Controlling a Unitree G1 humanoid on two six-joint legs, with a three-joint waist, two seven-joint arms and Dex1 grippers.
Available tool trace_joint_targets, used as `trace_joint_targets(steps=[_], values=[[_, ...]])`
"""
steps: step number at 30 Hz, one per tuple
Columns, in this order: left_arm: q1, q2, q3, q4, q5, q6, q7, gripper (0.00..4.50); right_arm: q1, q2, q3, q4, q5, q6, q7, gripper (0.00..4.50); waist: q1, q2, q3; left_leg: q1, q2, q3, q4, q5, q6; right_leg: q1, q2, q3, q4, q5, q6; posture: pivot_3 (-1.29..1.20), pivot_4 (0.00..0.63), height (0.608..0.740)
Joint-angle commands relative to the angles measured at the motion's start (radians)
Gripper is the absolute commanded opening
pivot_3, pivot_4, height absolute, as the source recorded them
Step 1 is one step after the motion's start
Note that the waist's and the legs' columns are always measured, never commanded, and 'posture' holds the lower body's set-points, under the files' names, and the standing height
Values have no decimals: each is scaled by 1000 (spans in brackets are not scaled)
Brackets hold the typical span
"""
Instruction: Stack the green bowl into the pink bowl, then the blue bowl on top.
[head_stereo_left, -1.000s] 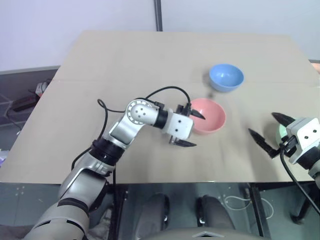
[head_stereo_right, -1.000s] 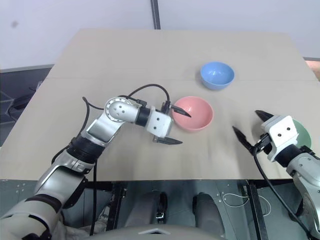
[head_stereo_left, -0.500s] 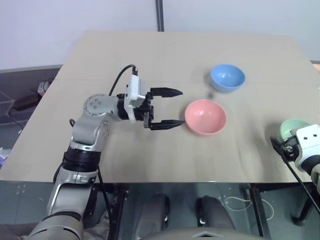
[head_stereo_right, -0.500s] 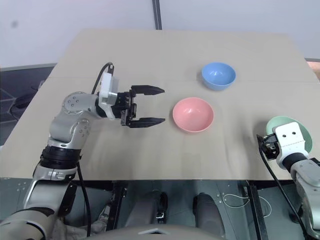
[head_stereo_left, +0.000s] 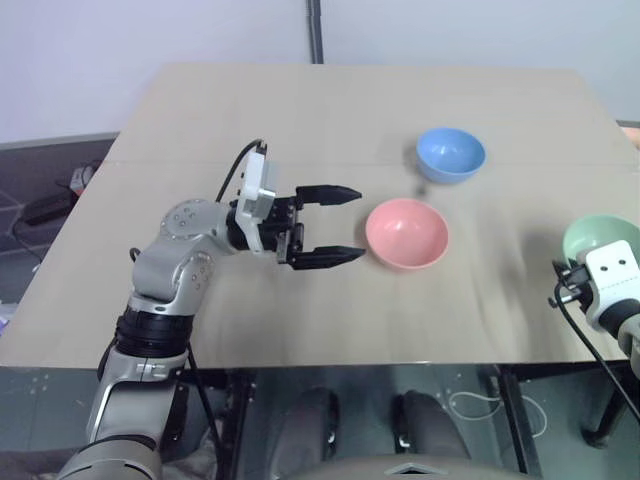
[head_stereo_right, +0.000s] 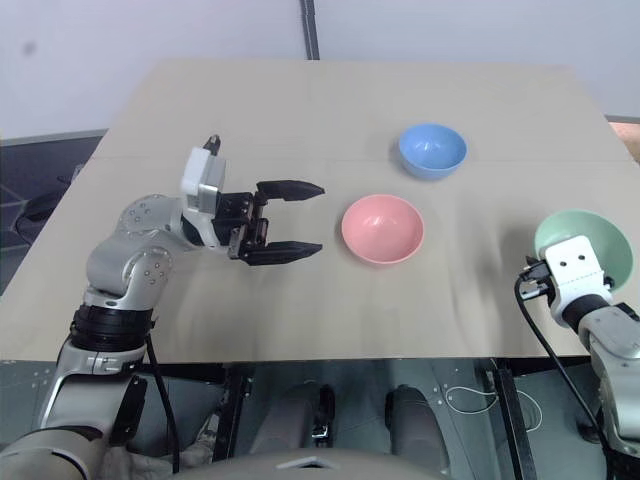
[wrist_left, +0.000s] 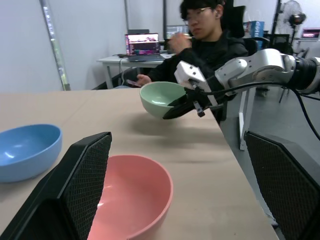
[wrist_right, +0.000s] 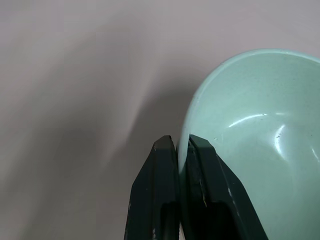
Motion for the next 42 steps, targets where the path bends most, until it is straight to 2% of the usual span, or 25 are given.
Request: trace_joint_targets(steps=[1, 6, 9, 12, 15, 19, 22, 24, 27, 29, 31, 33, 37, 42], values=[[11, 1, 42, -25, 14, -20, 40, 4500, -94, 14, 51, -121, 99, -74, 86, 78, -5, 0, 0, 0, 0, 0, 0, 0, 0, 0, 0, 0, 0, 0, 0, 0, 150, 740], [44, -5, 59, -31, 39, -21, 107, 4500, -275, 54, 278, -173, 160, -60, 179, 78, -19, 0, 0, 0, 1, -1, 0, 0, 0, 0, 0, -1, 0, 0, 0, 0, 150, 740], [64, -14, 57, -46, 55, -25, 143, 4500, -363, 89, 438, -124, 134, -86, 231, 78, -16, 0, 0, -1, 0, -3, 0, 0, 0, 0, 0, -3, -1, 0, 0, 0, 150, 740], [91, -18, 59, -83, 52, -18, 170, 4500, -424, 112, 530, -36, 93, -110, 256, 78, -13, 0, 0, -2, -1, -4, 0, 0, 0, 0, -1, -4, -1, 0, 0, 0, 150, 740], [120, -12, 63, -121, 45, -8, 190, 4500, -476, 98, 572, 54, 44, -160, 293, 1272, -13, -1, 0, -2, -1, -4, 0, 0, 0, 0, -2, -3, -1, 0, 0, 0, 150, 740], [156, 2, 78, -157, 47, -4, 214, 4500, -504, 90, 518, 54, 22, -198, 273, 3190, -14, -1, 0, -2, -1, -4, 0, 0, 0, 0, -2, -4, -1, 0, 0, 0, 150, 740], [175, 6, 94, -185, 38, 7, 242, 4500, -544, 106, 375, -19, 193, -121, 285, 3190, -15, 0, 0, -2, -1, -4, 0, 0, -1, 0, -2, -4, -1, 0, 0, 0, 150, 740], [185, 9, 99, -199, 36, 11, 251, 4500, -597, 79, 322, 5, 226, -117, 306, 3190, -16, 0, 0, -2, -1, -4, 0, 0, 0, 0, -3, -4, -1, 0, 0, 0, 150, 740], [194, 7, 107, -214, 29, 16, 267, 4500, -684, 30, 300, 152, 168, -185, 327, 3190, -19, 0, 0, 0, -1, -4, 0, 0, 0, 2, -3, -4, -1, 0, 0, 0, 150, 740], [199, 7, 110, -226, 24, 20, 276, 4500, -771, -41, 362, 389, 22, -354, 360, 3190, -18, 0, 0, 0, -1, -6, 0, 0, 0, 3, -3, -6, -1, 0, 0, 0, 150, 740], [207, 7, 115, -237, 20, 26, 286, 4500, -872, -62, 415, 658, -83, -510, 371, 3190, -21, 0, 0, 1, -2, -5, 0, 0, 0, 3, -3, -5, -1, 0, 0, 0, 150, 740], [221, 12, 122, -250, 18, 28, 292, 4500, -969, -35, 450, 904, -142, -637, 364, 3190, -22, 0, 0, 1, -2, -4, -1, 0, 0, 3, -4, -5, -1, 0, 0, 0, 150, 740], [253, 21, 138, -289, 4, 44, 313, 4500, -1116, 38, 505, 1270, -236, -829, 345, 3190, -37, 0, 1, 0, -1, -1, -4, 1, -2, -1, -3, -2, -2, 0, 0, 0, 150, 740], [293, 35, 164, -339, -8, 61, 352, 4500, -1236, 133, 544, 1565, -319, -942, 311, 3190, -48, 0, 1, -2, -1, 1, -5, 1, -2, -3, -4, -1, -2, 0, 0, 0, 150, 740]])
